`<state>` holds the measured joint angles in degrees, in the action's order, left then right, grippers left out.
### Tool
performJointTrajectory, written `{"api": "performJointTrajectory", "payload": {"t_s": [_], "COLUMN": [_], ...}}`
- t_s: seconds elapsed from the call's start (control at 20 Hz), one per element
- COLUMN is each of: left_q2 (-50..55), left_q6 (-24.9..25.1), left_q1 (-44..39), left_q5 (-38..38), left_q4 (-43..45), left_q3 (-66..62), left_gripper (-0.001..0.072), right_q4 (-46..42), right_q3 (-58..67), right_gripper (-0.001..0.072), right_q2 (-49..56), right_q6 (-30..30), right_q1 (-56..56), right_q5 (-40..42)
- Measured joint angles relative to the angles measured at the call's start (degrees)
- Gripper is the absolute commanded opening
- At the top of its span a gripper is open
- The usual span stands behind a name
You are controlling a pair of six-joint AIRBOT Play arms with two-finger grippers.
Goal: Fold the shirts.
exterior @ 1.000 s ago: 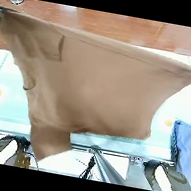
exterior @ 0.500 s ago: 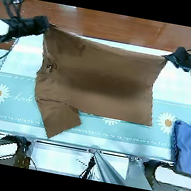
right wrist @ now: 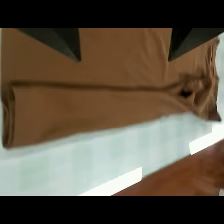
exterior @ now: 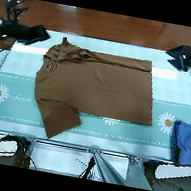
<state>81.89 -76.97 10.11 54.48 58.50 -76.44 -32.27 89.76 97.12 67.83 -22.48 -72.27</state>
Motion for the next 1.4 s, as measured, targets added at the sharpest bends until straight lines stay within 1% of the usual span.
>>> {"api": "performJointTrajectory", "payload": {"t_s": [0.1, 0.15, 0.2, 0.25, 0.35, 0.45, 0.5, 0.6, 0.7, 0.85, 1.05, 1.2, 1.4], "left_q2": [-0.7, -1.8, -3.6, -5.9, -10.7, -14.4, -15.5, -17.0, -17.8, -18.2, -16.9, -14.9, -12.3], "left_q6": [0.5, 0.5, 0.4, 0.5, 1.8, 2.9, 3.6, 5.1, 6.7, 9.6, 12.9, 15.3, 17.2], "left_q1": [5.2, 7.7, 10.4, 13.0, 17.7, 21.8, 23.3, 25.4, 26.6, 27.3, 27.6, 27.6, 27.6], "left_q5": [12.3, 16.3, 19.2, 20.5, 22.3, 22.2, 22.1, 21.9, 21.1, 19.8, 16.9, 15.6, 14.3], "left_q4": [2.0, 2.4, 2.8, 3.0, 3.1, 2.2, 1.1, -1.4, -3.0, -6.3, -11.5, -13.2, -14.1], "left_q3": [1.4, 3.4, 6.5, 10.5, 19.4, 27.8, 31.3, 36.9, 40.4, 43.3, 45.3, 45.9, 46.1], "left_gripper": [0.0707, 0.0707, 0.0707, 0.0707, 0.0707, 0.0706, 0.0706, 0.0706, 0.0706, 0.0706, 0.0705, 0.0705, 0.0704], "right_q4": [-4.5, -7.2, -9.6, -11.2, -13.4, -13.6, -12.4, -8.3, -4.4, -1.5, 0.4, 1.2, 1.7], "right_q3": [-1.6, -3.8, -7.4, -11.8, -23.2, -35.2, -41.1, -50.8, -57.2, -61.9, -63.8, -64.4, -64.6], "right_gripper": [0.0619, 0.0618, 0.0619, 0.0619, 0.0619, 0.0619, 0.0619, 0.0619, 0.0619, 0.0619, 0.0619, 0.0619, 0.0619], "right_q2": [-3.5, -5.9, -9.2, -12.5, -20.5, -28.5, -32.5, -39.0, -43.8, -47.3, -48.9, -49.2, -49.4], "right_q6": [-0.2, -0.2, -0.1, -0.1, -0.2, -1.2, -1.9, -3.4, -4.6, -5.5, -5.8, -5.8, -5.6], "right_q1": [-3.1, -4.3, -5.5, -6.5, -7.8, -8.5, -8.7, -9.0, -9.0, -9.2, -9.2, -9.2, -9.2], "right_q5": [-7.0, -8.6, -9.1, -8.8, -5.9, -2.5, -0.7, 1.7, 2.8, 3.2, 2.6, 2.2, 2.0]}}
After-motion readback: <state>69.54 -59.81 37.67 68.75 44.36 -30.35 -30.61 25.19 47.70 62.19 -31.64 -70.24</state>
